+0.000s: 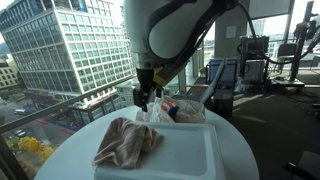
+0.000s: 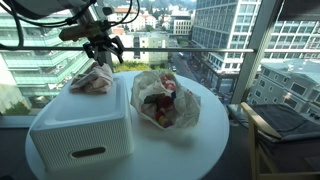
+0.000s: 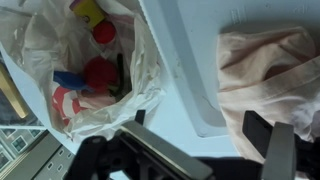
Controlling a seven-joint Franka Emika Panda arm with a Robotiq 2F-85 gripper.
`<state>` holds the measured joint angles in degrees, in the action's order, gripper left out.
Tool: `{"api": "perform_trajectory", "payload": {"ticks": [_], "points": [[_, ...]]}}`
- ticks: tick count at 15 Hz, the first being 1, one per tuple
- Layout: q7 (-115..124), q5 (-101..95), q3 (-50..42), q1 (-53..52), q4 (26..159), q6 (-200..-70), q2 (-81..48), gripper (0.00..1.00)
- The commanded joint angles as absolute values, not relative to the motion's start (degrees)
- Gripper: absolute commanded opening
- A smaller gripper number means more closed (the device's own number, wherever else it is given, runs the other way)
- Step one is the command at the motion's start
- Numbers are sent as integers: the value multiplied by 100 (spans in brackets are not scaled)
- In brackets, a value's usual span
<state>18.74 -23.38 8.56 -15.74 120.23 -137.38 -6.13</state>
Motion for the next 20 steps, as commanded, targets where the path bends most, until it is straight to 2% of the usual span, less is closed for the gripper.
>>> {"api": "perform_trajectory", "payload": {"ticks": [1,6,11,16,20], "points": [[2697,-2913,690,-1407,12044,-13786,-313,100],[3988,-4242,375,-1035,12119,-13937,-404,100],[5051,-5417,94,-737,12146,-14696,-823,100],[4667,-5078,172,-708,12178,-14456,-813,100],[5044,-5150,30,-680,11976,-14158,-1304,100]]}}
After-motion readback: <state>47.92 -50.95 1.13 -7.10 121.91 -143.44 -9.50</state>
